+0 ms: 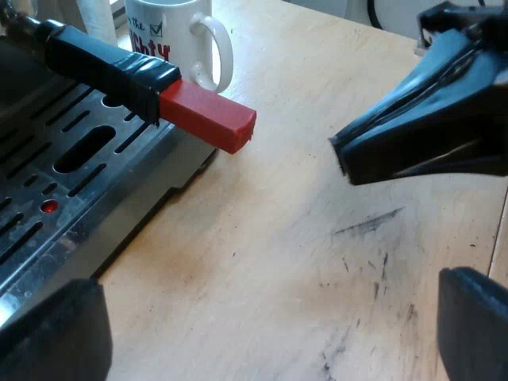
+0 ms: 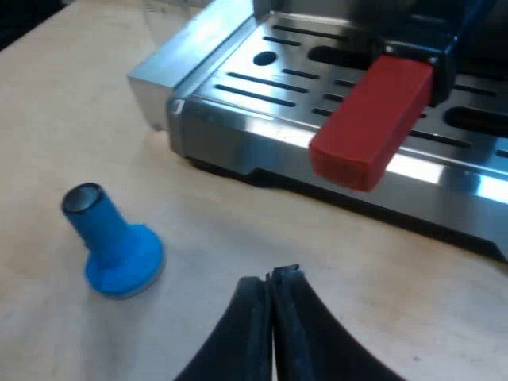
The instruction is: Grind coffee beans and then tamp
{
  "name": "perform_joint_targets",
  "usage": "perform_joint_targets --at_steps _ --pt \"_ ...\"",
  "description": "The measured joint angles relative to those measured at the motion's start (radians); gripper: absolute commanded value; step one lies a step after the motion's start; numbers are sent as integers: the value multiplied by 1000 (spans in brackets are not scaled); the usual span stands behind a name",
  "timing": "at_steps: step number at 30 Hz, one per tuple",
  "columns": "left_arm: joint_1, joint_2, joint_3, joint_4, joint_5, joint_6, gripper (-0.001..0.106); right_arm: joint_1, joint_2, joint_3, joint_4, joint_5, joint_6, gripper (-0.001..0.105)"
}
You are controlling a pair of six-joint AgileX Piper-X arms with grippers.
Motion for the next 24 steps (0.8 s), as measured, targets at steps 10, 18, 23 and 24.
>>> perform_joint_targets --at_steps 10,18,23,24 --pt "0 0 0 0 0 0 84 0 132 0 -154 68 0 2" --pt "0 0 0 -7 0 0 84 0 202 0 -255 107 0 2" --pt "0 0 0 -7 0 0 84 0 253 0 -351 172 0 2" --pt "0 0 0 -7 0 0 84 0 253 0 -363 187 0 2"
